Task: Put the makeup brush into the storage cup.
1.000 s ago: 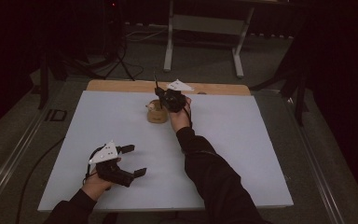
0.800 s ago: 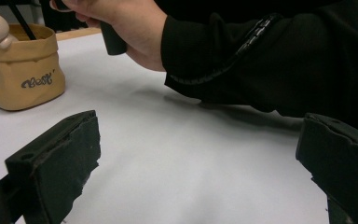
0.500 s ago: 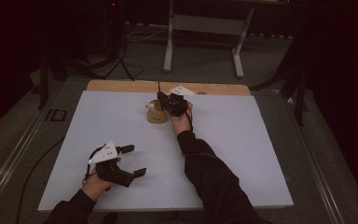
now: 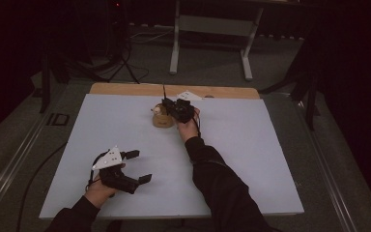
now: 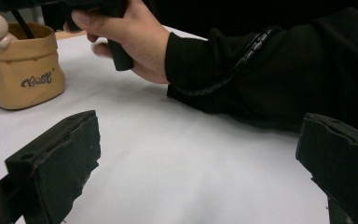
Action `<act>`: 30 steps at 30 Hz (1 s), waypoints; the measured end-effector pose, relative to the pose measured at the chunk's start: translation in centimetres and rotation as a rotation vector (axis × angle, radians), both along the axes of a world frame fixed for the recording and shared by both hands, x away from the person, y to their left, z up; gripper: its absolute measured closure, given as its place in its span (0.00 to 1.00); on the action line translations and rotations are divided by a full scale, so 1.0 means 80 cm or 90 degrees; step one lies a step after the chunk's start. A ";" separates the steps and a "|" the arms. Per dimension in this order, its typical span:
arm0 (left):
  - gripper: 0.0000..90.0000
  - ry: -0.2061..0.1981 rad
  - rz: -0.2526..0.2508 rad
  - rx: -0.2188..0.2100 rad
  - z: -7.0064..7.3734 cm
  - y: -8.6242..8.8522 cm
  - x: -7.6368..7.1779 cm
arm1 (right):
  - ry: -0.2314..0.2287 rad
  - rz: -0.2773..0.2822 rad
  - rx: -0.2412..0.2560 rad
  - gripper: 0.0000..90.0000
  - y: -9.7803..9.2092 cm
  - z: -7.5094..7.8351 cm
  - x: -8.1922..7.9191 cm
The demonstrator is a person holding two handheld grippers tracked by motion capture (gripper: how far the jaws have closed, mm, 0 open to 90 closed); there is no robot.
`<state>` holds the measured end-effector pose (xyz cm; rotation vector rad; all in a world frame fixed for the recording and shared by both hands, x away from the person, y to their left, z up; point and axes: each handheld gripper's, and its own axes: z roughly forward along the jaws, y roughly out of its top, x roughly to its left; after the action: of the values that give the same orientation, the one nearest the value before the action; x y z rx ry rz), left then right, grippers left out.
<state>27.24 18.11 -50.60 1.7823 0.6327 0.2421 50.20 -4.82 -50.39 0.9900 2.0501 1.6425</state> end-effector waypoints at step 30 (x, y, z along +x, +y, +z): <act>0.00 -0.003 -0.003 0.010 0.001 -0.008 0.000 | 0.033 0.064 0.014 0.09 -0.043 0.071 -0.018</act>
<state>27.21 17.43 -50.53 1.7979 0.6248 0.2489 48.74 -8.24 -44.71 0.9610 2.1529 1.7100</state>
